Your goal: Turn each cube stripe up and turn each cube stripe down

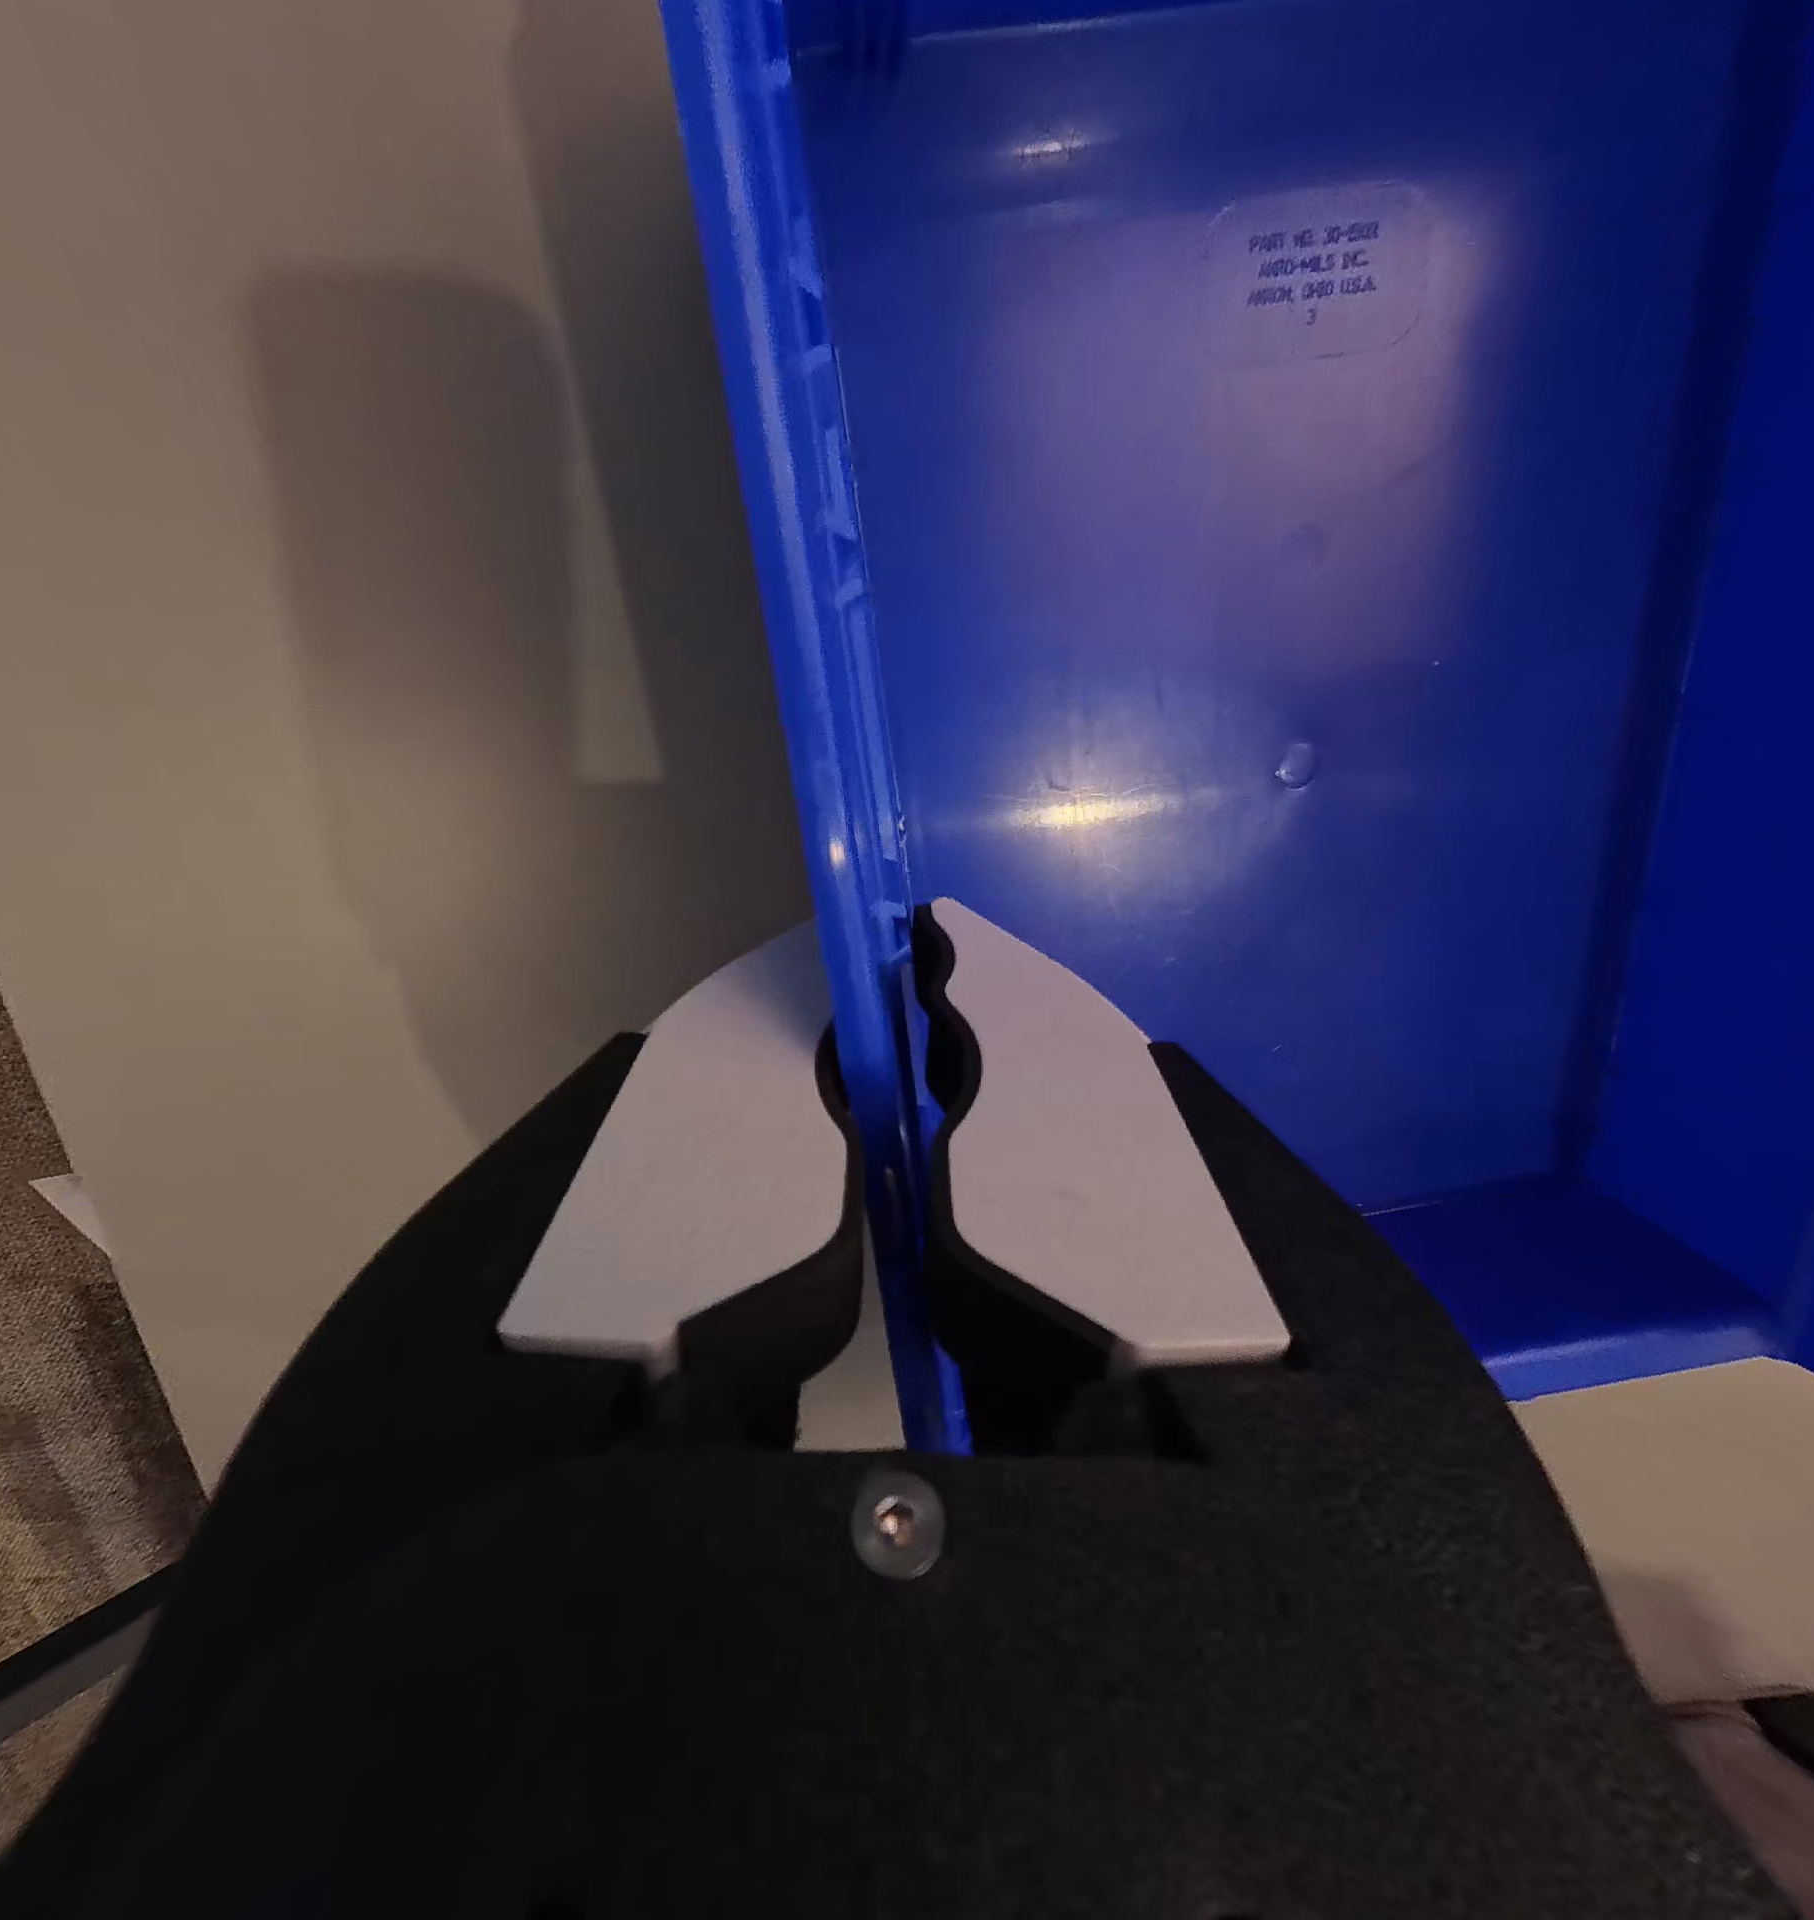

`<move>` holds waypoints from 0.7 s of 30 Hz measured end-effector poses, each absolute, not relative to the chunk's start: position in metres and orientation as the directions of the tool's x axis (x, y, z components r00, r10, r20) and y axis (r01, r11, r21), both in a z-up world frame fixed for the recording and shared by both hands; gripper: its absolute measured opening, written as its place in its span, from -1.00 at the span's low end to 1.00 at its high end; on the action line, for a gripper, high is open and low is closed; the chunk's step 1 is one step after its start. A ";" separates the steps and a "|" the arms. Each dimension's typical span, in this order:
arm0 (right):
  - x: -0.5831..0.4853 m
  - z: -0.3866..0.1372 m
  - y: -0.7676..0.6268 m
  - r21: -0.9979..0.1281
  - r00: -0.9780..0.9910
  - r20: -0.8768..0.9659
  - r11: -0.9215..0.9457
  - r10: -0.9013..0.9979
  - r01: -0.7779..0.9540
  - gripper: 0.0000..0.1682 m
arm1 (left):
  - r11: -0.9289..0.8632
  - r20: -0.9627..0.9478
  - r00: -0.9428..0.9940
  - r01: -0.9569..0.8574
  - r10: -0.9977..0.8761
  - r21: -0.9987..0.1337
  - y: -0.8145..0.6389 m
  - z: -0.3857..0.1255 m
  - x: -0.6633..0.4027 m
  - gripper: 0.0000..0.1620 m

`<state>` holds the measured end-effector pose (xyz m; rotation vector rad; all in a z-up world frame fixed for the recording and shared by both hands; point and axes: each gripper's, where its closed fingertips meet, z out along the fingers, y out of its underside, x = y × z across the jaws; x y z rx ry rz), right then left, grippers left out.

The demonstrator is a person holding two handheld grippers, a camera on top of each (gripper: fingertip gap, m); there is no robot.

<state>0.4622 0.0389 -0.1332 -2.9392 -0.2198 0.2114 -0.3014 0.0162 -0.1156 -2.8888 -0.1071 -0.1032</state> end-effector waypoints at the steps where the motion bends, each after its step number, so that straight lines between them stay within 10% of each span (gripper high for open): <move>1: 0.462 -0.133 0.039 -0.195 0.979 -0.127 -0.972 0.161 0.134 -0.90 | -0.967 0.073 0.995 0.076 0.060 -0.242 0.016 -0.116 -0.301 -0.92; 21: 0.461 -0.134 0.036 -0.179 0.980 -0.120 -0.974 0.160 0.137 -0.90 | -0.967 0.071 0.980 -0.171 -0.187 -0.187 0.033 -0.115 -0.181 -0.79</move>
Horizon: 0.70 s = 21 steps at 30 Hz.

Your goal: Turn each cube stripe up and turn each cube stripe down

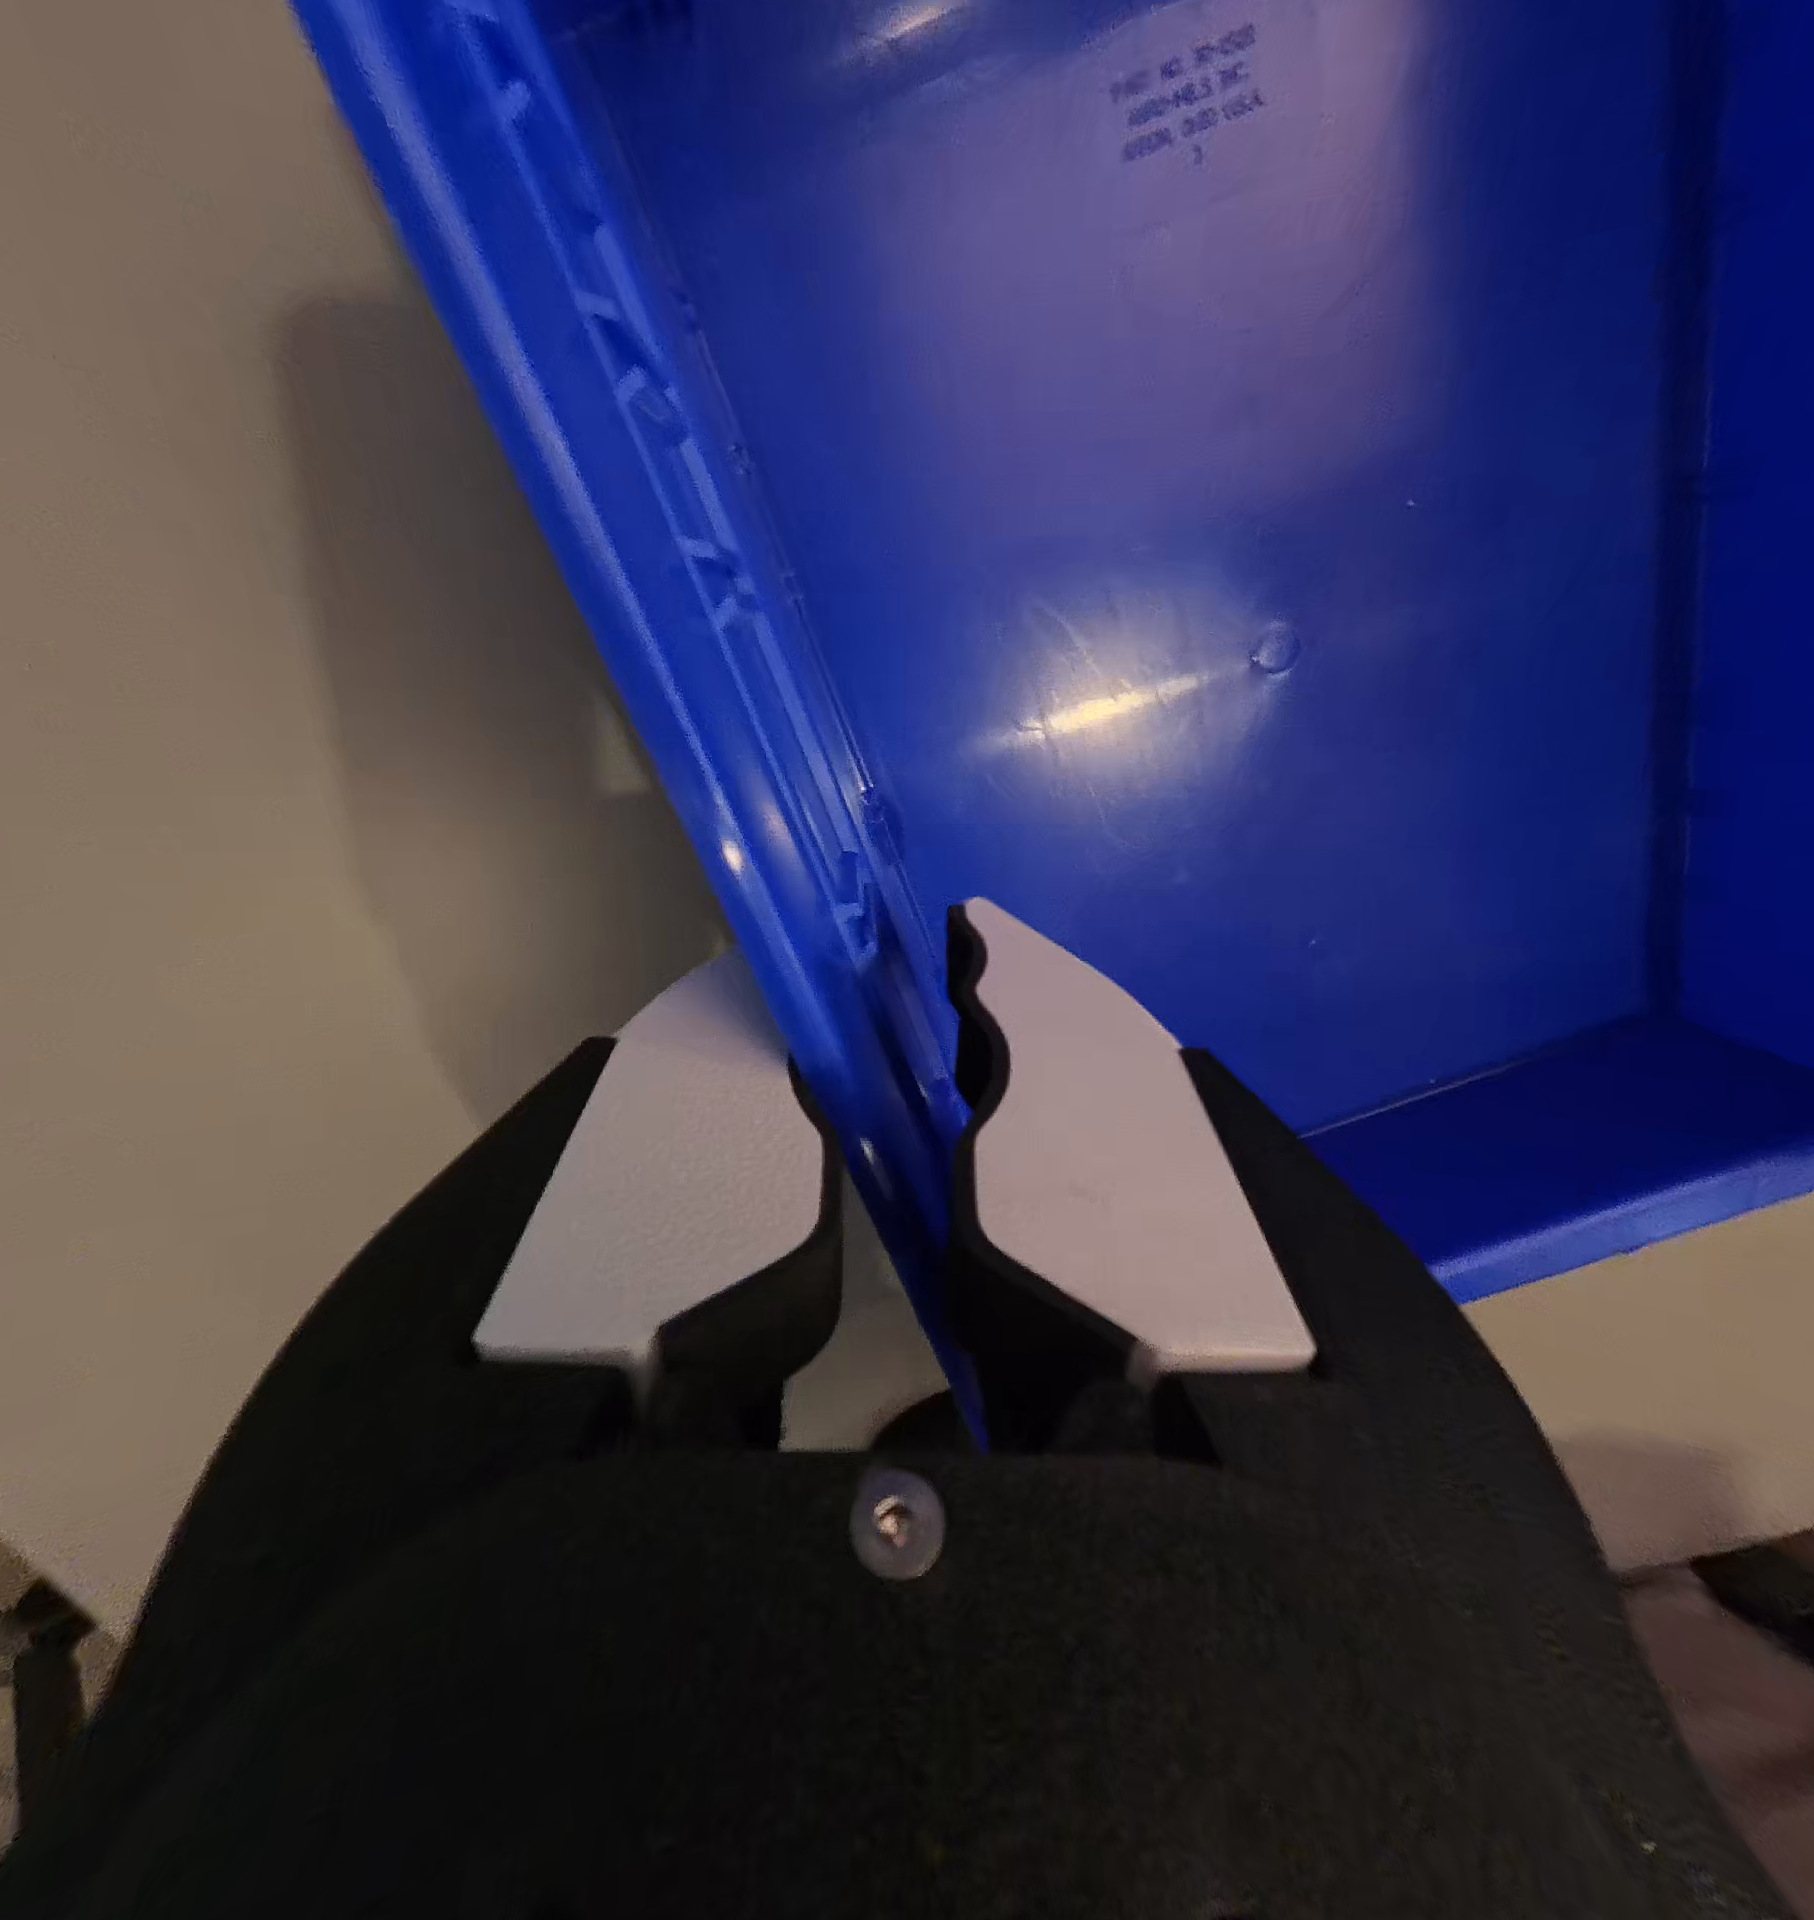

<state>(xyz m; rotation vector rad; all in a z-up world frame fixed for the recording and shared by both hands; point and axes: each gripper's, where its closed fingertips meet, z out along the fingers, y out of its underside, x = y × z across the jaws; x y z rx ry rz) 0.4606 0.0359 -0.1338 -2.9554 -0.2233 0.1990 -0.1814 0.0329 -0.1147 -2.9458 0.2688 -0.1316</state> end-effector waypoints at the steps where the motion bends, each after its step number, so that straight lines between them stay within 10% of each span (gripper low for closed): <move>1: 0.459 -0.134 0.035 -0.175 0.979 -0.118 -0.974 0.164 0.142 -0.90 | -0.963 0.083 0.974 -0.190 -0.209 -0.188 0.034 -0.114 -0.169 -0.74; 21: 0.367 -0.136 0.061 -0.174 0.963 -0.100 -0.957 0.252 0.232 -0.84 | -0.866 0.136 0.863 -0.455 -0.486 -0.207 0.019 -0.114 -0.048 -0.37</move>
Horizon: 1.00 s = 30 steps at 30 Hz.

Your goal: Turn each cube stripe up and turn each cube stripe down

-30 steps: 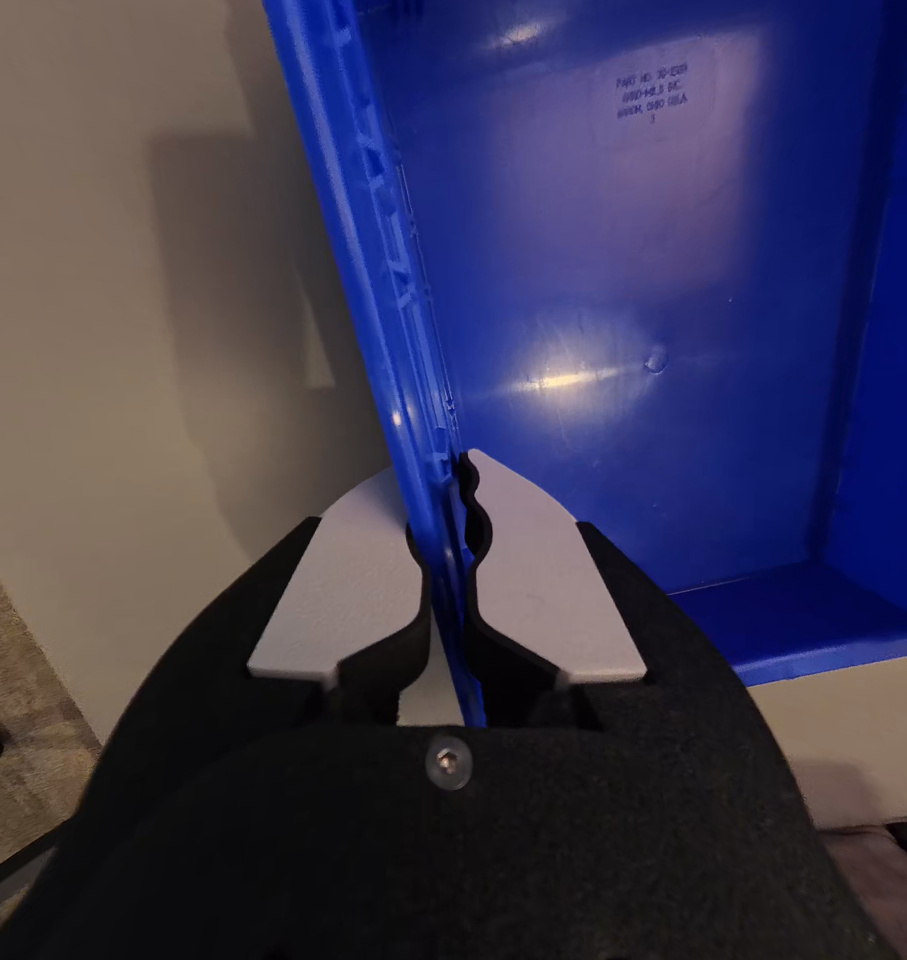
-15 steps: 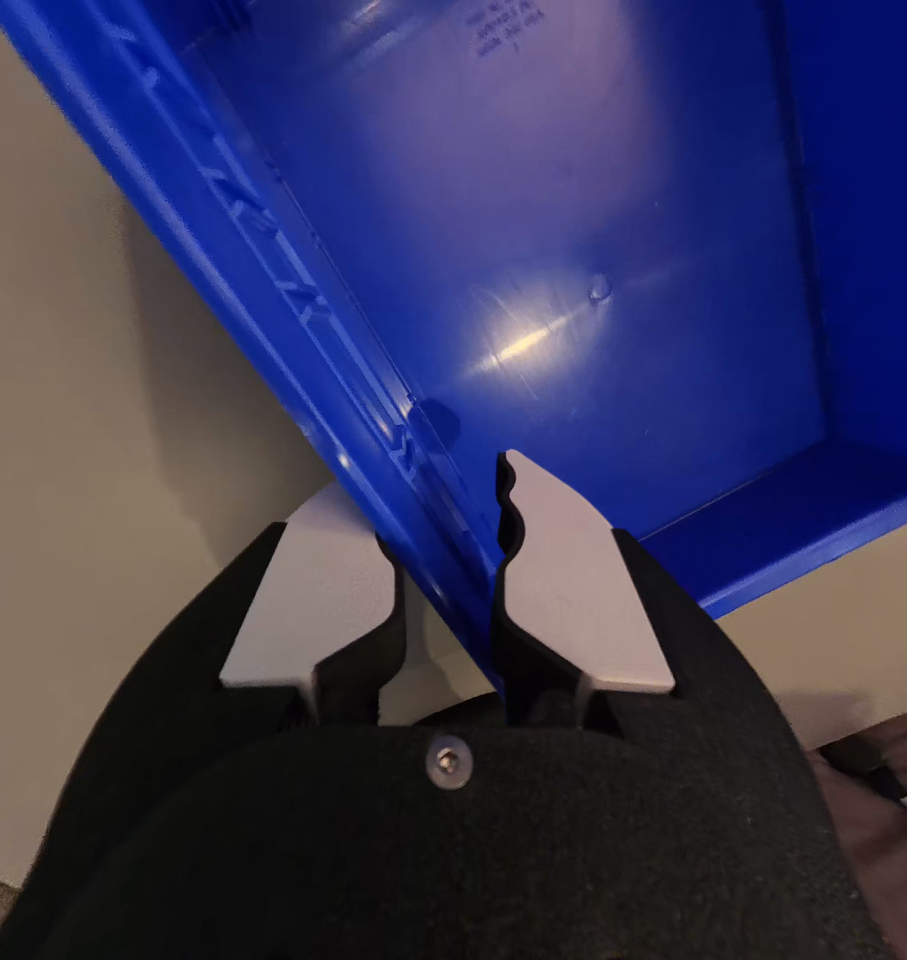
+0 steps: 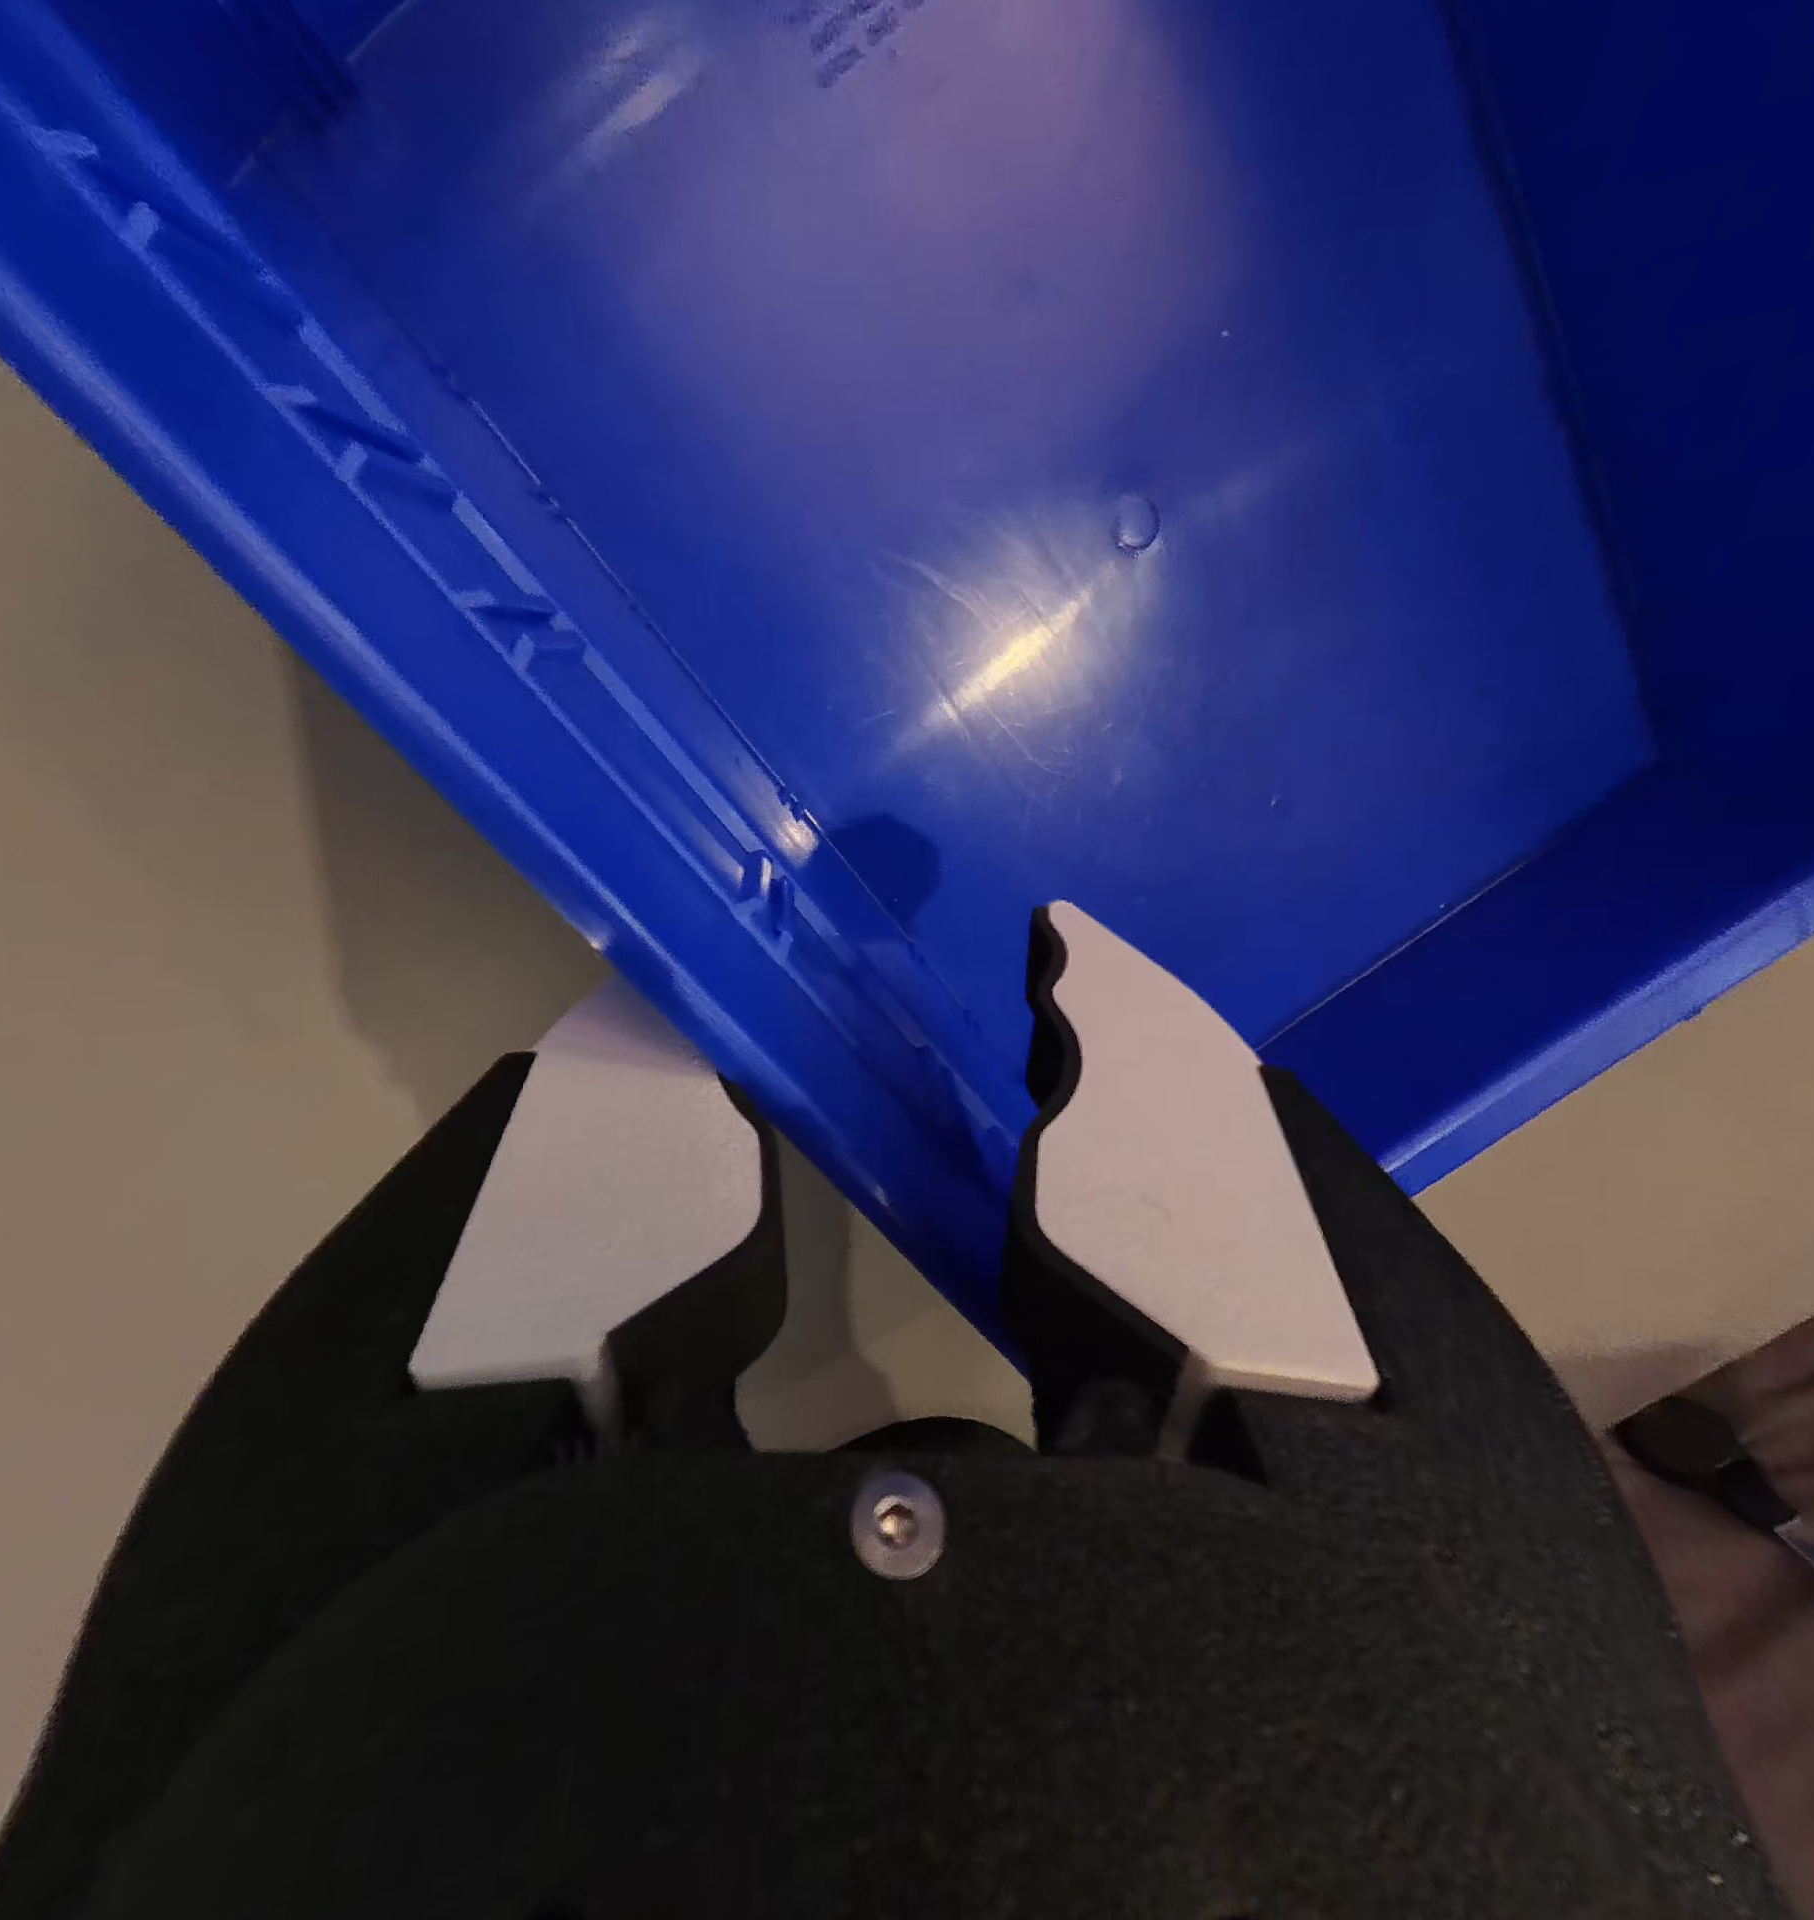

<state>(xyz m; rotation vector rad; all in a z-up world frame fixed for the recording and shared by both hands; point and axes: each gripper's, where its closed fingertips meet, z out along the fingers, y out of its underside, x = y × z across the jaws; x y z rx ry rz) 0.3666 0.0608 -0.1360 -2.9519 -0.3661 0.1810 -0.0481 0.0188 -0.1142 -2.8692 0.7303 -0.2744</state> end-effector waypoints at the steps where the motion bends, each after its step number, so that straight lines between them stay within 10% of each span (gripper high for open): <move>1: 0.366 -0.136 0.061 -0.171 0.962 -0.108 -0.958 0.250 0.230 -0.86 | -0.861 0.150 0.854 -0.465 -0.498 -0.207 0.017 -0.114 -0.045 -0.35; 12: 0.364 -0.146 0.065 0.008 0.966 -0.154 -0.978 0.206 0.210 -0.91 | -0.849 0.329 0.789 -0.433 -0.519 -0.302 0.013 -0.077 -0.048 -0.36; 24: 0.363 -0.148 0.058 0.123 0.966 -0.159 -0.967 0.203 0.224 -0.93 | -0.503 0.078 0.903 -0.162 -0.423 -0.849 0.029 0.080 -0.138 -0.47; 30: 0.367 -0.148 0.056 0.132 0.960 -0.195 -0.965 0.201 0.228 -0.93 | -0.353 0.033 0.946 -0.088 -0.323 -0.932 0.018 0.109 -0.176 -0.39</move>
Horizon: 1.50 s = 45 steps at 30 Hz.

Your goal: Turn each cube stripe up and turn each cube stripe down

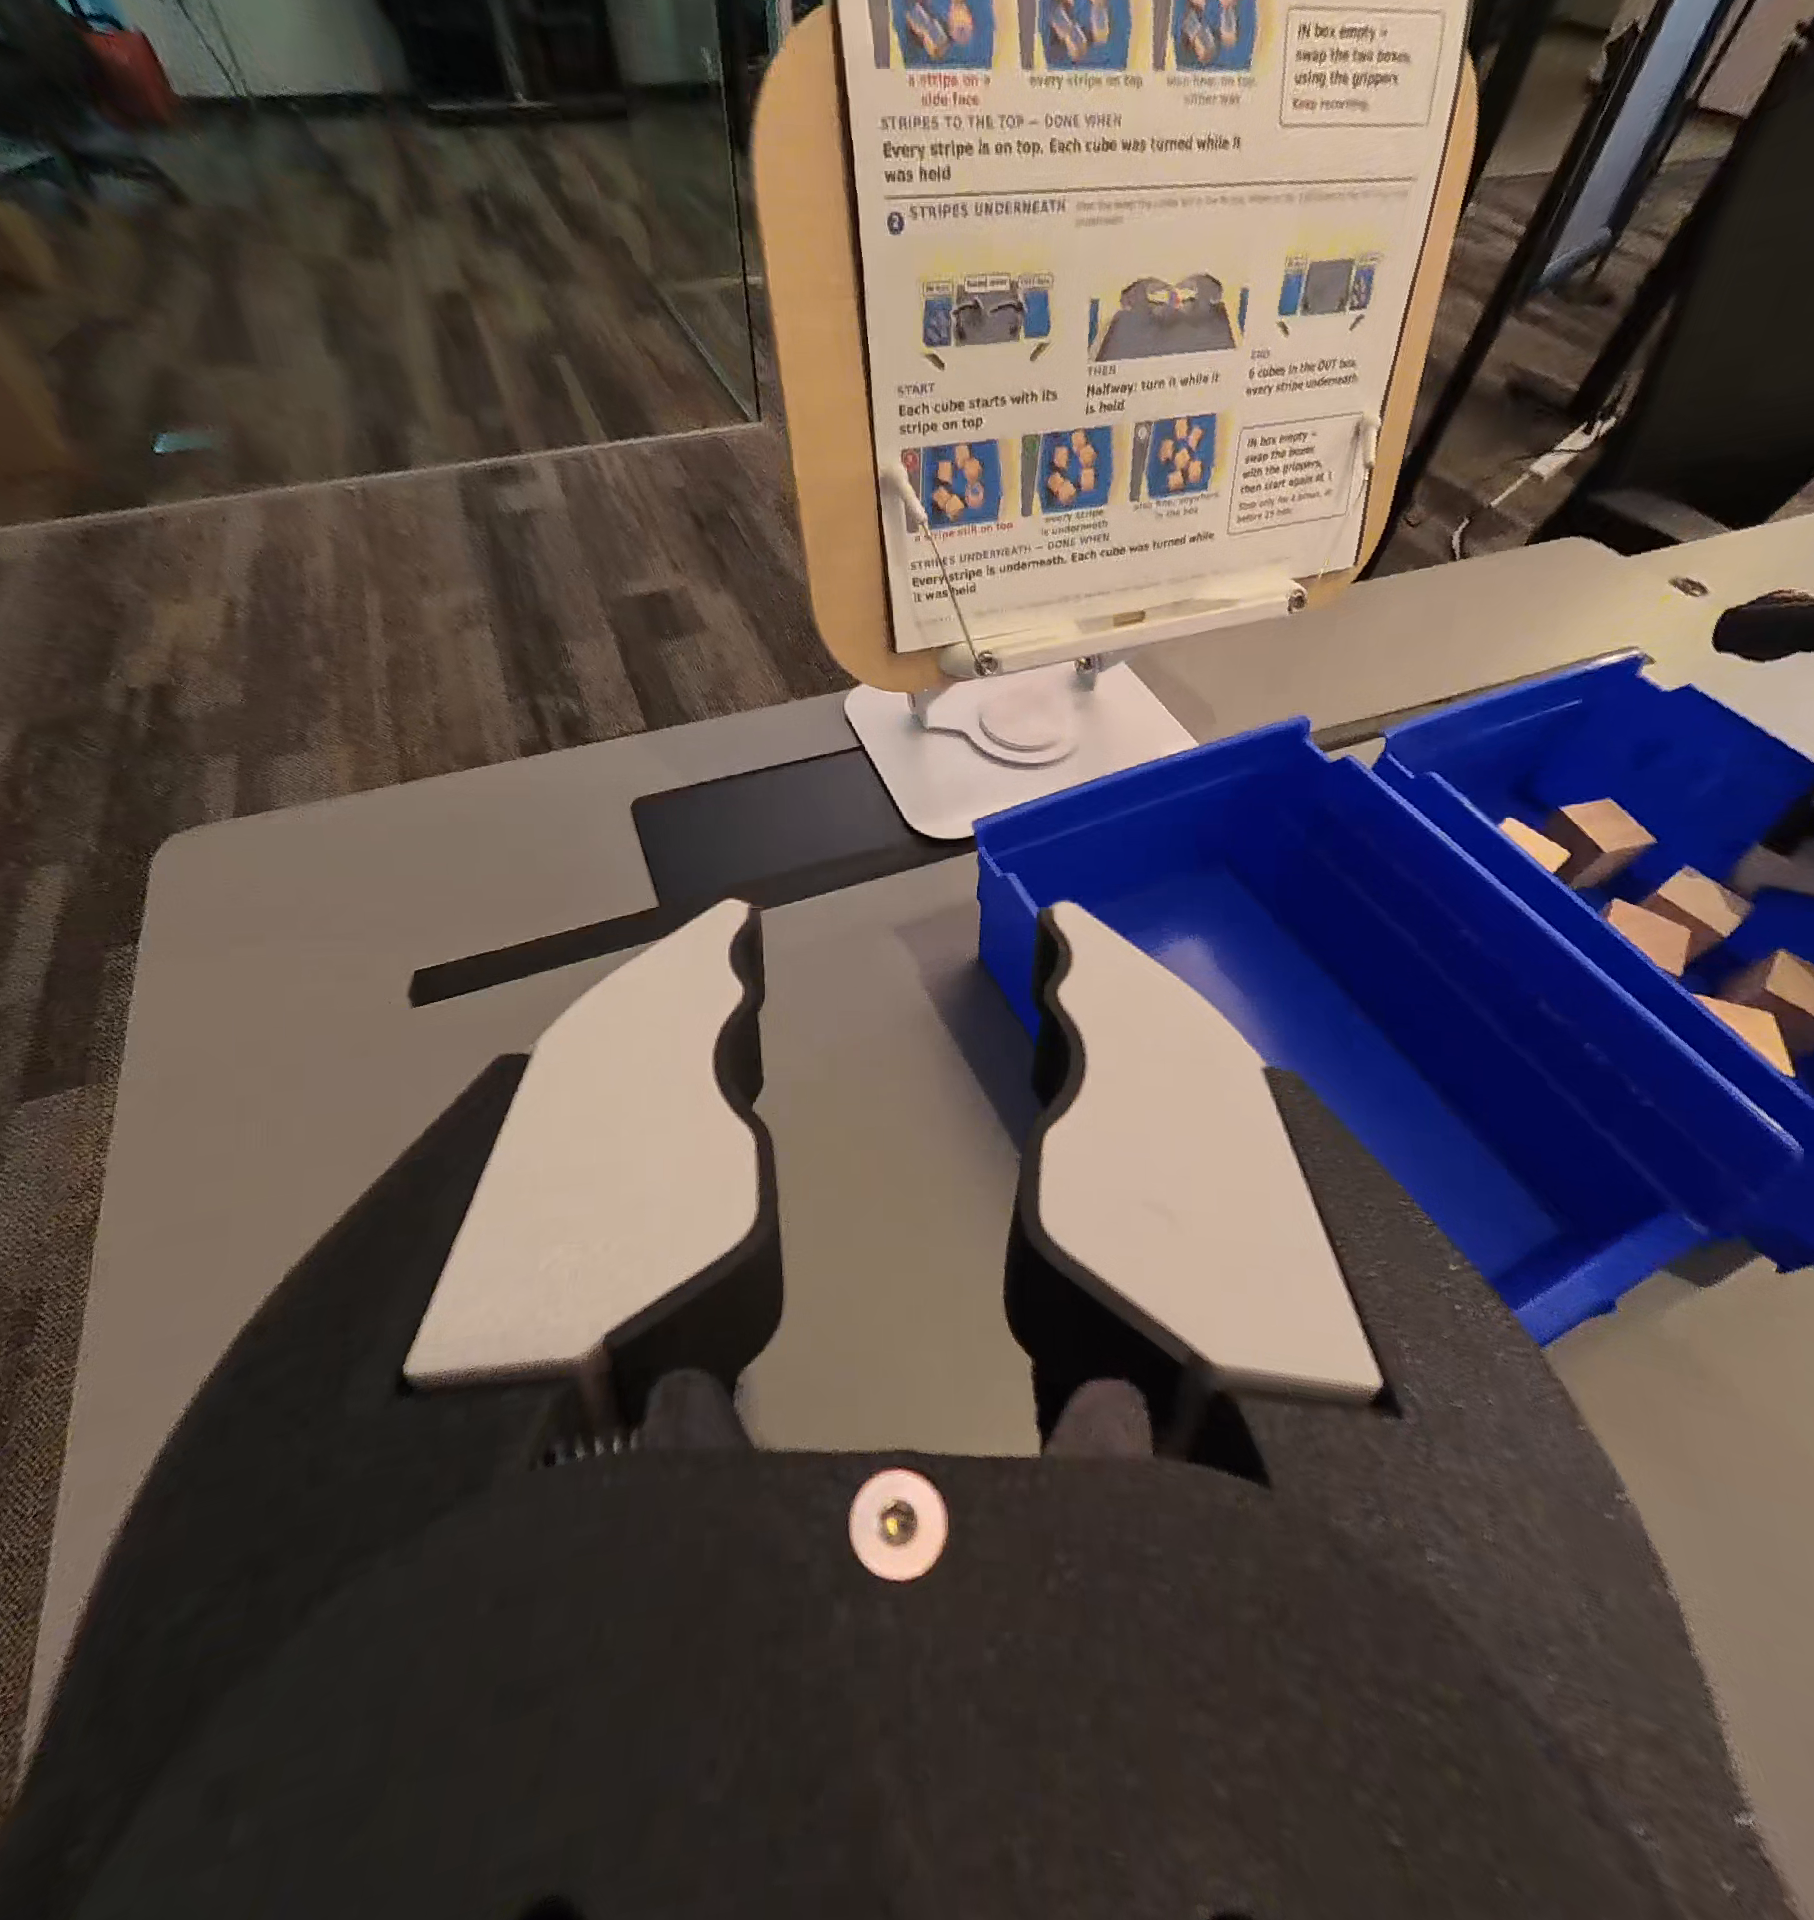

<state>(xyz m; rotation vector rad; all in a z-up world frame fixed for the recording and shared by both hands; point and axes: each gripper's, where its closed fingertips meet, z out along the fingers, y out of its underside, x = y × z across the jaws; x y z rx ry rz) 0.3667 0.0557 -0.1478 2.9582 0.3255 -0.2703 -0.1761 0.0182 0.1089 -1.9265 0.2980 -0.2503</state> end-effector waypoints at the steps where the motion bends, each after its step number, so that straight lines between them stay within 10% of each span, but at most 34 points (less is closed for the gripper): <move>1: 0.367 -0.148 0.055 0.132 0.960 -0.204 -0.966 0.193 0.223 -0.93 | -0.365 0.040 0.943 -0.088 -0.331 -0.927 0.018 0.107 -0.177 -0.38; 23: 0.359 -0.029 0.071 0.048 0.970 -0.152 -0.978 0.192 0.201 -0.93 | -0.404 0.037 0.967 -0.071 -0.252 -0.912 -0.010 0.111 -0.220 -0.35; 45: -0.068 0.006 0.070 0.004 0.663 -0.298 -0.694 0.687 0.720 -0.93 | -0.386 0.097 0.988 0.044 -0.120 -0.922 -0.071 0.124 -0.273 -0.31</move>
